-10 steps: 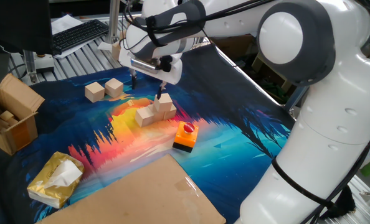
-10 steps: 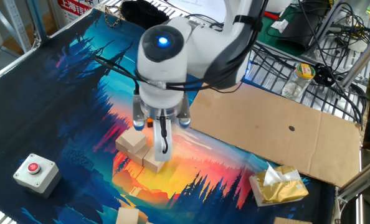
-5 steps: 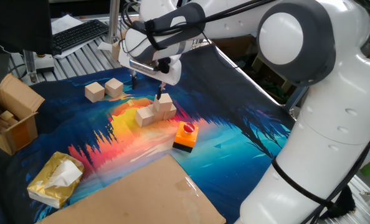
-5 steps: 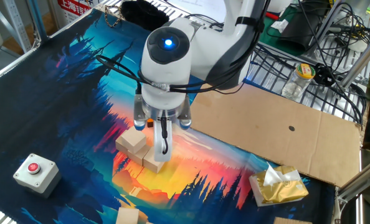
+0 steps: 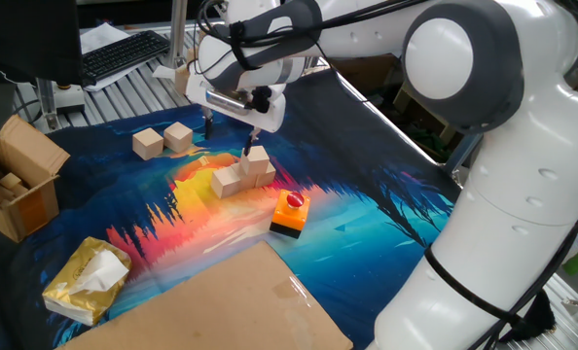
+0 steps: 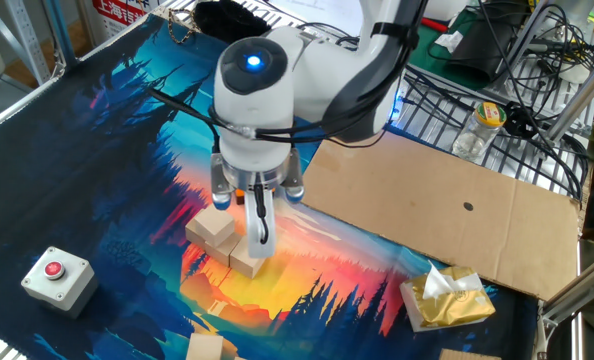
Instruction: Stack the blocks into a pyramid shape
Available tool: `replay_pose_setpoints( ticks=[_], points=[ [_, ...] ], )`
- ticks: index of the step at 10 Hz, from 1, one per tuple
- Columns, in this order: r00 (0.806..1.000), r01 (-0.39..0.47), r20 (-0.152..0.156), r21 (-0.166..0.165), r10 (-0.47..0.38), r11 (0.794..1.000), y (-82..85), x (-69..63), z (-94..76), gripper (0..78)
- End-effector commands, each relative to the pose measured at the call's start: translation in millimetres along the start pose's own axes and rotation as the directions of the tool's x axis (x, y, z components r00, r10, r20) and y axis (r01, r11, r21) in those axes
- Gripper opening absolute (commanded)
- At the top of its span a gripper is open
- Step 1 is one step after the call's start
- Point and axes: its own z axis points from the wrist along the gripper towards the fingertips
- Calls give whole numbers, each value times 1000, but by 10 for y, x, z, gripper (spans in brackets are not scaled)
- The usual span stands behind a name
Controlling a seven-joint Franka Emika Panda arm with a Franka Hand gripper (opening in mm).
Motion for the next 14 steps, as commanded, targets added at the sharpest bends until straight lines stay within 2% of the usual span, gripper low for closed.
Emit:
replay_pose_setpoints(
  ticks=[1,2,3,4,5,7,9,11,14],
  points=[
    [999,-21,-42,-34,19,999,4,-6,-12,775],
    [997,-51,-55,-41,48,998,4,-6,-12,775],
    [997,-61,-52,-39,58,997,26,-1,8,775],
    [996,-74,-42,-40,73,996,141,42,101,775],
    [996,-80,-42,-39,78,996,172,50,121,775],
    [991,-129,-44,-34,128,991,498,69,205,775],
    [985,-166,-46,-29,164,986,749,48,199,775],
    [982,-186,-44,-32,185,982,941,-18,252,775],
    [972,-231,-48,-40,229,972,1142,-30,286,775]
  ],
)
